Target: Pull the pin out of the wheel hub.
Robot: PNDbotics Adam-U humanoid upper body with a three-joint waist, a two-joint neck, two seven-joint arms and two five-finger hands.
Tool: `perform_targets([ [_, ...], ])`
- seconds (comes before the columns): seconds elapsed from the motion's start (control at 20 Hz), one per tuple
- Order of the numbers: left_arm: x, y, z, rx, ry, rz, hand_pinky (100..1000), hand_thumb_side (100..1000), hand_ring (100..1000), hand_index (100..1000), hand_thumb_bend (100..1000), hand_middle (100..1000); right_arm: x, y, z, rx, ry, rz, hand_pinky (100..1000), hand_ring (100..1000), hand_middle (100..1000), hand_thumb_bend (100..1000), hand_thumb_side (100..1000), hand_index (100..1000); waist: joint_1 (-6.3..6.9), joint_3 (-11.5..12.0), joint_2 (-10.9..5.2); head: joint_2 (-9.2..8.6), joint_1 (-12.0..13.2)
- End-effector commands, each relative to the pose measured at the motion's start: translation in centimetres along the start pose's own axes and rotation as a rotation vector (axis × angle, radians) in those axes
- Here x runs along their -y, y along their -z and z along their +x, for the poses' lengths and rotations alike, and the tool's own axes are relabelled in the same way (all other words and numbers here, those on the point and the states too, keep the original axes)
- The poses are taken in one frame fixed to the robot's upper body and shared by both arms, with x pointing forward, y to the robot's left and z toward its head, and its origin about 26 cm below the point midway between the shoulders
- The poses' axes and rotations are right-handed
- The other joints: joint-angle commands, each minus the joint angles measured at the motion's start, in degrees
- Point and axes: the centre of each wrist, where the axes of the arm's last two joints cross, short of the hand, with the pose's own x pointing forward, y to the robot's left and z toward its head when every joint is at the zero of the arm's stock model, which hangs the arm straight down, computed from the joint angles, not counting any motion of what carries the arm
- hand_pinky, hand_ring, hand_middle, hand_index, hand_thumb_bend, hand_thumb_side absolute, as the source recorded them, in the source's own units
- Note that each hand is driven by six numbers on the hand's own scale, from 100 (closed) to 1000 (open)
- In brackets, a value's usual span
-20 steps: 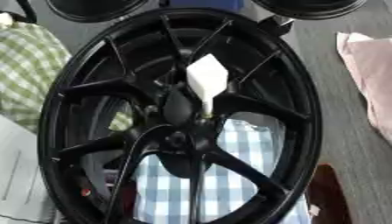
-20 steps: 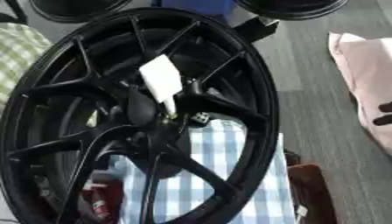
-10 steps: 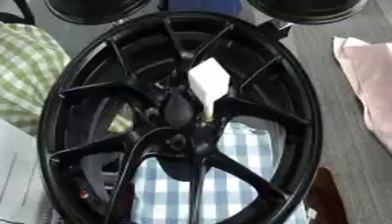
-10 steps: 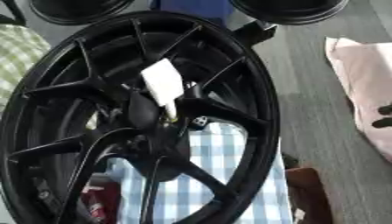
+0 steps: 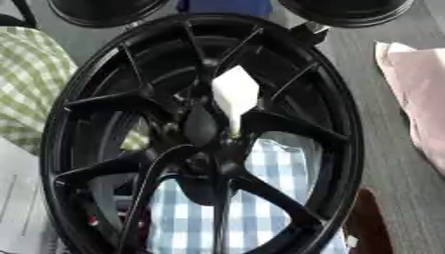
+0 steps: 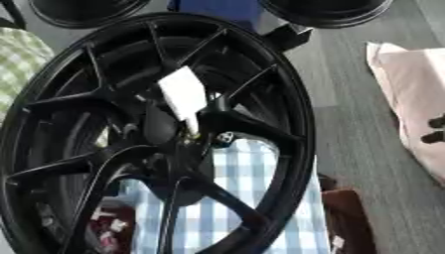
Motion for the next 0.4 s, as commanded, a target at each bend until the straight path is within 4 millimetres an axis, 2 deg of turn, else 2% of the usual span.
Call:
perform_targets([
  [0.05, -0.7, 0.1, 2.4, 0.084, -0.145, 0.132, 818, 621, 562, 694, 318, 564, 0.4, 0.2, 0.7, 0.027, -0.006, -0.003, 772, 541, 569, 100, 667, 560, -0.72, 0.02, -6.3, -0.55, -0.15],
  [0.25, 1.1, -0.3, 5.1, 0.186, -0.382, 0.192, 814, 624, 543, 687, 279, 549, 0.3, 0.3, 0.8, 0.031, -0.002, 0.003, 772, 540, 569, 100, 666, 559, -0.72, 0.0, -6.33, -0.71, 0.11],
  [0.4, 3.0, -0.8, 6.7, 0.231, -0.555, 0.215, 814, 637, 538, 684, 290, 546, 0.3, 0.4, 0.8, 0.035, 0.001, 0.006, 772, 540, 568, 100, 666, 559, -0.72, -0.08, -6.36, -0.74, 0.4],
])
